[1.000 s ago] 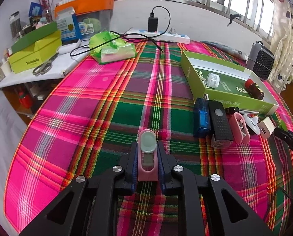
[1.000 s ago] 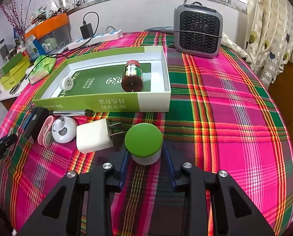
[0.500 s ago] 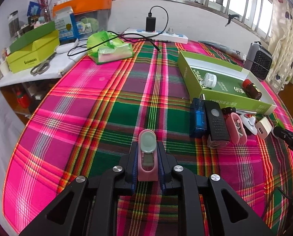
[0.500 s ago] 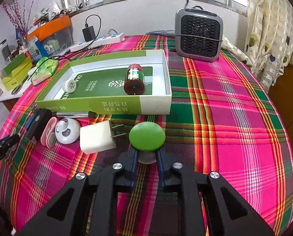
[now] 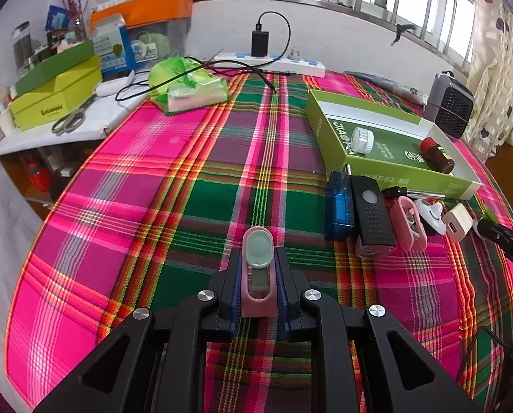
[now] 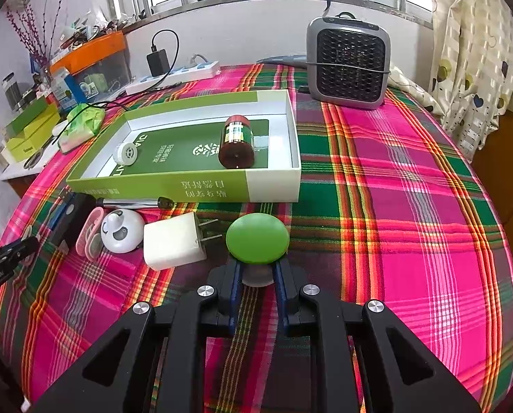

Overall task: Organize rigid objects
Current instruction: 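Carry the pink clip and green mushroom object over the tray with both tools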

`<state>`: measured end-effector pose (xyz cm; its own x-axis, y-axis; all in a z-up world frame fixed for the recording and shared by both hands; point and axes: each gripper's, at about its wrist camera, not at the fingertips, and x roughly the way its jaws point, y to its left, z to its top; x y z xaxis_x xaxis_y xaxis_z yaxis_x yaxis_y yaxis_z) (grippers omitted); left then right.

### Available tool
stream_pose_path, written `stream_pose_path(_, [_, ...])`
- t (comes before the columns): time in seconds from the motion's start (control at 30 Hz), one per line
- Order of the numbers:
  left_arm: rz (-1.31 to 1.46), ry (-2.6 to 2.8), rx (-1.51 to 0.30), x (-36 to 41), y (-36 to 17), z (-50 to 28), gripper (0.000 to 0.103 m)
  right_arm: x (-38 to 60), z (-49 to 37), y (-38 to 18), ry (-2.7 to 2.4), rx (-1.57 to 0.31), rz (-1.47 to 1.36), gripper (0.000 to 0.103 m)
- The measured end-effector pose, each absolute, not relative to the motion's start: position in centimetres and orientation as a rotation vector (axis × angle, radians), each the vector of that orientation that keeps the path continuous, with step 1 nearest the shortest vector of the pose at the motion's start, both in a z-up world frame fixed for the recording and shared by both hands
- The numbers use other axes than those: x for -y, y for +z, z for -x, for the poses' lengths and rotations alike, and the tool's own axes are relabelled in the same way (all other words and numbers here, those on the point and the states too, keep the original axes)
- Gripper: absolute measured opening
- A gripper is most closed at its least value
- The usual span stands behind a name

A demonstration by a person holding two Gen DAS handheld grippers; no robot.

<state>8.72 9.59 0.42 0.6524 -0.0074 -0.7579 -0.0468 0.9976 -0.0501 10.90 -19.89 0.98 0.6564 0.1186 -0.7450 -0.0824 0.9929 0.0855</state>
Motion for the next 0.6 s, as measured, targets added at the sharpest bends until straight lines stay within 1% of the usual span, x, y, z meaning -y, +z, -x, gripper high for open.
stream_pose_path(0.3, [0.059,-0.001,-0.837,-8.8,1.7,-8.8,0.017,19.9,-10.7,1.5,0.125,-0.832,-0.05,0.018])
stream_pose_path(0.6, [0.051,-0.053,-0.786,-7.2,4.6,-10.3,0.017,20.0,-11.3,3.7,0.145,-0.788,-0.062,0.018])
